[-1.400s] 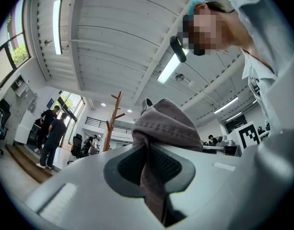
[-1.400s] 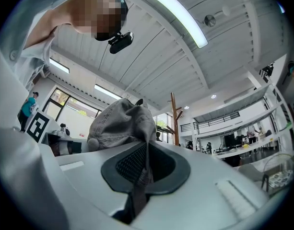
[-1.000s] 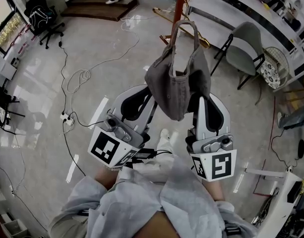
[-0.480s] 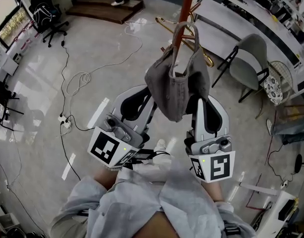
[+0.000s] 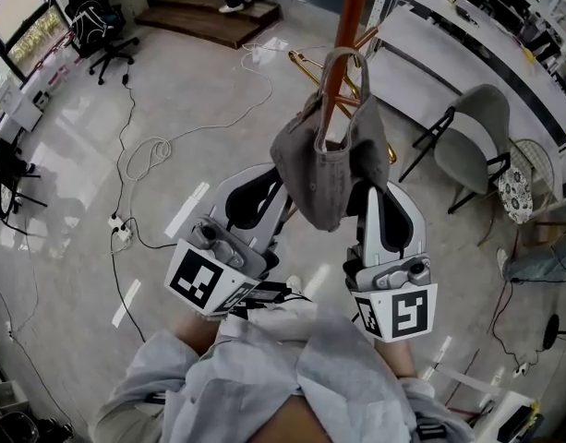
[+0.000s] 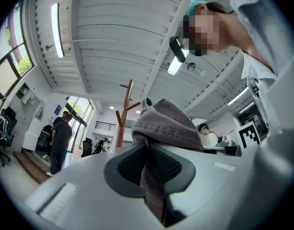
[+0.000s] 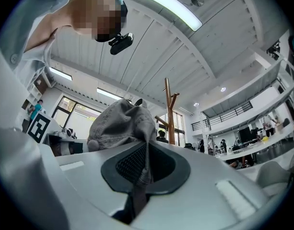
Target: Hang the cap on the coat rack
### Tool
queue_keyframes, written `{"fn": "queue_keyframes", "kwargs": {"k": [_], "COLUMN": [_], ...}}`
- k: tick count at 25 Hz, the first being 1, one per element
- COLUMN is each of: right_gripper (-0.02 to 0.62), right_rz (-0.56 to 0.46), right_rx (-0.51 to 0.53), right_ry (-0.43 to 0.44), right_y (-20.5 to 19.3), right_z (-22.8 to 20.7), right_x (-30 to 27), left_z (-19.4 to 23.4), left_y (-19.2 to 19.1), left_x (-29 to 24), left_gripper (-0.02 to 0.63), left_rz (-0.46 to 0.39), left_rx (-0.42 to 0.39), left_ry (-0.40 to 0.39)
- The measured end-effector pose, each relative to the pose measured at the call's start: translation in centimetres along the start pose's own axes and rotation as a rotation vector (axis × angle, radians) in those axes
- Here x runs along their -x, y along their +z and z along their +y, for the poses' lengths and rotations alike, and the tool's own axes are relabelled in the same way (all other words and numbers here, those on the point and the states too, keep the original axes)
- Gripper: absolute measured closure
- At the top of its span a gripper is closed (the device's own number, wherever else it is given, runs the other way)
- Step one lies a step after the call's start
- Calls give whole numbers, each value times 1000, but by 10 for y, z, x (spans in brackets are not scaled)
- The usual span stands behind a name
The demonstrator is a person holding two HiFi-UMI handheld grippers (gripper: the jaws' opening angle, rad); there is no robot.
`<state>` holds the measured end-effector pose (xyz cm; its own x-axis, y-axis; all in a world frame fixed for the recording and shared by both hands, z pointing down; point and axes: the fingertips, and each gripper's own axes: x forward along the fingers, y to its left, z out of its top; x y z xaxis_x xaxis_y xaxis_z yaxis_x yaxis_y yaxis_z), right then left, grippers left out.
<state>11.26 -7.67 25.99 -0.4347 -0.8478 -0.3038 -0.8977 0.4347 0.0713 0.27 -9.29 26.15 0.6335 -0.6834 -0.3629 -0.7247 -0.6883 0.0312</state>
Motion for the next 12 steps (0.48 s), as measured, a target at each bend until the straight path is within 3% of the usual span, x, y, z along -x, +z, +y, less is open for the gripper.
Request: {"fn": "queue_keyframes", "kwargs": {"k": [12], "right_gripper": [581], "right_rz": [-9], "right_rx": [-40], "right_ry": [55], "right_y": [-6], "right_z": [-31], "right_x": [-32], "left_z": [16], "left_y": [-6], "left_x": [-38], "left_gripper": [575], "left_rz": [14], "left_rx": [-47], "left_ry": [56]}}
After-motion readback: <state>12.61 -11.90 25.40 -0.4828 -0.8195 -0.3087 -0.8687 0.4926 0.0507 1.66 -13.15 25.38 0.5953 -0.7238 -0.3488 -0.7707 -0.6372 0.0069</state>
